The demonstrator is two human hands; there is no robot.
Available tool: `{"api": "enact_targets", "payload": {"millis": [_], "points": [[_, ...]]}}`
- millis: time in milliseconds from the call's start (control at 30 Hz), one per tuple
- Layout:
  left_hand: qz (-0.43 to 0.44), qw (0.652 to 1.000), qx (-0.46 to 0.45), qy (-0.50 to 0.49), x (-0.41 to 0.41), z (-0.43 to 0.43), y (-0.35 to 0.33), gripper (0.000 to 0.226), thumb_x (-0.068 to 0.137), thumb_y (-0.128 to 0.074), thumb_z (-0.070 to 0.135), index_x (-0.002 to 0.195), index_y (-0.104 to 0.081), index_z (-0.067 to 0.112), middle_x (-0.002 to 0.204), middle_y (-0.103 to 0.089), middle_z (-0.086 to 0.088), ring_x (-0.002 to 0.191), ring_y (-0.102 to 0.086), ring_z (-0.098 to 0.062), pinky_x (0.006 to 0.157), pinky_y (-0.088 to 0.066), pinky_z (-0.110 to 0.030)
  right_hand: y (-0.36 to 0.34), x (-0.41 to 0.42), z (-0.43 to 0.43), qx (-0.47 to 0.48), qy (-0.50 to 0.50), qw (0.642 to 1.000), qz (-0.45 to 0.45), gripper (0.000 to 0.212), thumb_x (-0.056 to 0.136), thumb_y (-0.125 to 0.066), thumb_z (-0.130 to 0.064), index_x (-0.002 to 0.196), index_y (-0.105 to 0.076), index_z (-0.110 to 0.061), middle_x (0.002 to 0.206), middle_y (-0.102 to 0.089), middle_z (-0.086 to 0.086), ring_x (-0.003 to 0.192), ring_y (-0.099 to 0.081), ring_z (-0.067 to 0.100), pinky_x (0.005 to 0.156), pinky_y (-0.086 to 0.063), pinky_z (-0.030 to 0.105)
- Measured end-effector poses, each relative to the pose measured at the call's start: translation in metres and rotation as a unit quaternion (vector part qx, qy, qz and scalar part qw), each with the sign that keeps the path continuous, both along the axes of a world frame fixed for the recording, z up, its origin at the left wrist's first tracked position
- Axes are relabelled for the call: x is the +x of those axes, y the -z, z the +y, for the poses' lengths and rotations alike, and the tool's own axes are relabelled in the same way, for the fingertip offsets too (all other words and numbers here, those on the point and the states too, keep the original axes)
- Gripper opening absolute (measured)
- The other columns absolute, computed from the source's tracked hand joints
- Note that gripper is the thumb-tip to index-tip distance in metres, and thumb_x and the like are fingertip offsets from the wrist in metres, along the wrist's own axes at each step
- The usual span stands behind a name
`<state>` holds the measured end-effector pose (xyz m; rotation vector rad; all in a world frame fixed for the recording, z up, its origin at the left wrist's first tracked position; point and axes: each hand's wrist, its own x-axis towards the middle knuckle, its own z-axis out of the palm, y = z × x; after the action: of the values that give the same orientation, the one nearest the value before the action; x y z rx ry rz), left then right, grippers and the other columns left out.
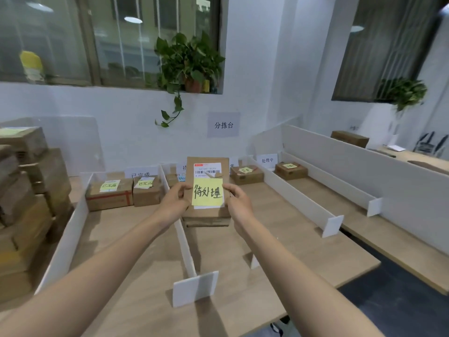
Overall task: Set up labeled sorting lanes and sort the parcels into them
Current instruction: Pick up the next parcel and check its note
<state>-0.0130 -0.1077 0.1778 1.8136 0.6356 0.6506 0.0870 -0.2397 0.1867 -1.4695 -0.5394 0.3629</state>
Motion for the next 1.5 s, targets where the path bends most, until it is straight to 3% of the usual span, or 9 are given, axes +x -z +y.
{"api": "enact_targets", "payload": {"millis": [133, 300, 433, 700, 833, 1033, 1267, 1367, 1500], "points": [[-0.003, 1.000, 0.001, 0.000, 0.053, 0.026, -0.003, 0.042, 0.086, -0.043, -0.009, 0.118, -0.052, 0.017, 0.097, -0.061, -0.002, 0.071, -0.053, -0.010, 0.058, -0.039, -0.021, -0.009, 0.056, 0.026, -0.017, -0.010, 1.000, -0.010, 0.034, 0.090, -0.041, 0.006, 0.107, -0.060, -0.016, 0.103, -0.060, -0.006, 0.097, -0.054, 0.010, 0.084, -0.045, 0.022], [-0.007, 1.000, 0.000, -0.003, 0.110, 0.062, 0.000, 0.035, 0.091, -0.047, -0.001, 0.116, -0.053, 0.021, 0.100, -0.066, -0.006, 0.074, -0.056, -0.015, 0.062, -0.040, -0.024, -0.011, 0.112, 0.060, -0.022, -0.011, 1.000, -0.015, 0.036, 0.089, -0.043, 0.007, 0.115, -0.062, -0.010, 0.113, -0.061, 0.000, 0.099, -0.054, 0.010, 0.072, -0.044, 0.013], [-0.002, 1.000, 0.003, -0.009, 0.144, 0.085, 0.009, 0.025, 0.094, -0.047, 0.004, 0.115, -0.052, 0.018, 0.082, -0.059, -0.004, 0.062, -0.047, -0.014, 0.055, -0.034, -0.022, -0.001, 0.146, 0.083, -0.036, -0.017, 0.999, -0.017, 0.037, 0.088, -0.042, 0.007, 0.116, -0.062, -0.010, 0.110, -0.061, -0.002, 0.098, -0.054, 0.010, 0.071, -0.044, 0.012], [0.045, 0.998, -0.034, -0.032, 0.189, 0.110, 0.045, 0.029, 0.091, -0.046, -0.003, 0.112, -0.053, 0.015, 0.102, -0.063, -0.011, 0.089, -0.059, -0.025, 0.078, -0.045, -0.034, 0.042, 0.200, 0.117, -0.067, -0.040, 0.997, 0.025, 0.034, 0.089, -0.043, 0.005, 0.109, -0.062, -0.015, 0.101, -0.061, -0.007, 0.095, -0.056, 0.011, 0.070, -0.045, 0.015], [0.048, 0.996, -0.045, -0.058, 0.211, 0.120, 0.068, 0.014, 0.099, -0.047, 0.021, 0.110, -0.054, 0.019, 0.094, -0.063, -0.008, 0.080, -0.059, -0.023, 0.073, -0.046, -0.032, 0.071, 0.229, 0.142, -0.081, -0.060, 0.994, 0.043, 0.020, 0.091, -0.051, -0.005, 0.100, -0.066, -0.016, 0.108, -0.068, 0.000, 0.099, -0.064, 0.017, 0.083, -0.051, 0.029], [0.118, 0.986, -0.046, -0.108, 0.252, 0.141, 0.103, 0.032, 0.092, -0.043, -0.006, 0.120, -0.051, 0.006, 0.091, -0.049, -0.007, 0.065, -0.048, -0.014, 0.043, -0.036, -0.009, 0.110, 0.279, 0.172, -0.136, -0.103, 0.983, 0.065, 0.027, 0.090, -0.047, -0.001, 0.105, -0.064, -0.016, 0.112, -0.066, 0.000, 0.103, -0.063, 0.016, 0.089, -0.052, 0.033], [0.169, 0.975, -0.068, -0.128, 0.300, 0.168, 0.146, 0.037, 0.086, -0.044, -0.007, 0.113, -0.052, 0.017, 0.119, -0.053, -0.009, 0.104, -0.054, -0.025, 0.055, -0.038, -0.010, 0.166, 0.331, 0.216, -0.212, -0.130, 0.966, 0.074, 0.036, 0.081, -0.049, 0.001, 0.111, -0.061, -0.015, 0.110, -0.065, -0.002, 0.106, -0.062, 0.017, 0.089, -0.053, 0.035], [0.179, 0.972, -0.081, -0.131, 0.314, 0.181, 0.162, 0.032, 0.089, -0.046, 0.000, 0.111, -0.052, 0.022, 0.121, -0.056, -0.013, 0.100, -0.056, -0.027, 0.060, -0.040, -0.018, 0.170, 0.341, 0.227, -0.229, -0.131, 0.961, 0.081, 0.046, 0.080, -0.041, 0.006, 0.121, -0.052, -0.012, 0.118, -0.058, 0.000, 0.109, -0.057, 0.016, 0.094, -0.050, 0.035], [0.178, 0.968, -0.107, -0.140, 0.333, 0.198, 0.178, 0.029, 0.090, -0.047, 0.006, 0.107, -0.054, 0.027, 0.115, -0.061, -0.007, 0.096, -0.061, -0.024, 0.061, -0.045, -0.023, 0.177, 0.357, 0.244, -0.245, -0.137, 0.955, 0.097, 0.052, 0.080, -0.032, 0.013, 0.124, -0.047, -0.011, 0.116, -0.057, 0.002, 0.094, -0.056, 0.011, 0.081, -0.052, 0.023]]}}
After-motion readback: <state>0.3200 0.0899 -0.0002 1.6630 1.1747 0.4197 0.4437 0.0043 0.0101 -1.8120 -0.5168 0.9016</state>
